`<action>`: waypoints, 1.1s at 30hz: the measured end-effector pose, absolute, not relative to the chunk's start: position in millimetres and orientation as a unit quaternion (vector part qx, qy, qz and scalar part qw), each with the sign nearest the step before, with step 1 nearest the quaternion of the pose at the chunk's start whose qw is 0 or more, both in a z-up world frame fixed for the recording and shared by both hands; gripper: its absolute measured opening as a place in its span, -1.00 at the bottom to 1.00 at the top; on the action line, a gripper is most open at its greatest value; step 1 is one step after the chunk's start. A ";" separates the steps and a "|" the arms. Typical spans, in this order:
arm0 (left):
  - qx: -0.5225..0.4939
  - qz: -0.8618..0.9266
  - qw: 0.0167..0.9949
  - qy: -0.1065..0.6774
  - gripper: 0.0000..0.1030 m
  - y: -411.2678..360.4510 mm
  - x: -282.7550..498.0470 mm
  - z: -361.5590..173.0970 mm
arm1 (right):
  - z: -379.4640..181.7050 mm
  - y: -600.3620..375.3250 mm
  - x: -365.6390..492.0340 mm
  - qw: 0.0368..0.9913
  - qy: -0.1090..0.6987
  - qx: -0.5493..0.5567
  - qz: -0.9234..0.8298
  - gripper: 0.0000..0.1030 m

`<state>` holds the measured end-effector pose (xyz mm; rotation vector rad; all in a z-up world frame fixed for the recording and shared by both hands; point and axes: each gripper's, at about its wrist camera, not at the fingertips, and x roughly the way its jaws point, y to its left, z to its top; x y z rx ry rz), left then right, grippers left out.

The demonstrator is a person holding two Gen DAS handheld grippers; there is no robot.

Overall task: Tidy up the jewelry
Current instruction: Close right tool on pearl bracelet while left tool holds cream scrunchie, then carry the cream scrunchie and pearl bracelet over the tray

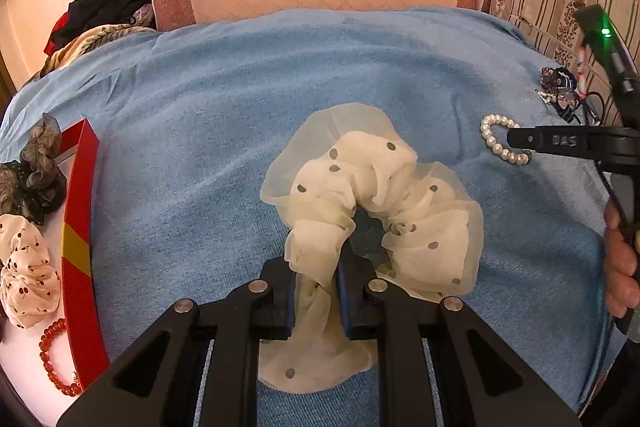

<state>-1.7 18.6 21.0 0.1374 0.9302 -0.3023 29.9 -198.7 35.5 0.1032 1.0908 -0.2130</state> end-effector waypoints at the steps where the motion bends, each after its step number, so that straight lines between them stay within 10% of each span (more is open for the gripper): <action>1: 0.067 -0.145 0.881 0.446 -0.69 18.6 -1.8 20.8 | 34.6 -195.1 31.6 0.848 0.517 0.027 -0.113 -0.41; 8: 0.069 -0.144 0.880 0.447 -0.66 18.0 -0.9 18.8 | 23.1 -208.3 37.3 0.837 0.529 0.033 -0.137 -0.41; 12: 0.069 -0.147 0.884 0.439 -0.70 17.9 -2.8 20.4 | 26.9 -209.6 35.9 0.842 0.521 0.034 -0.136 -0.81; 33: 0.055 -0.150 0.914 0.372 -0.73 27.9 -10.5 62.5 | 90.9 -173.4 8.0 0.902 0.421 0.031 -0.089 -0.82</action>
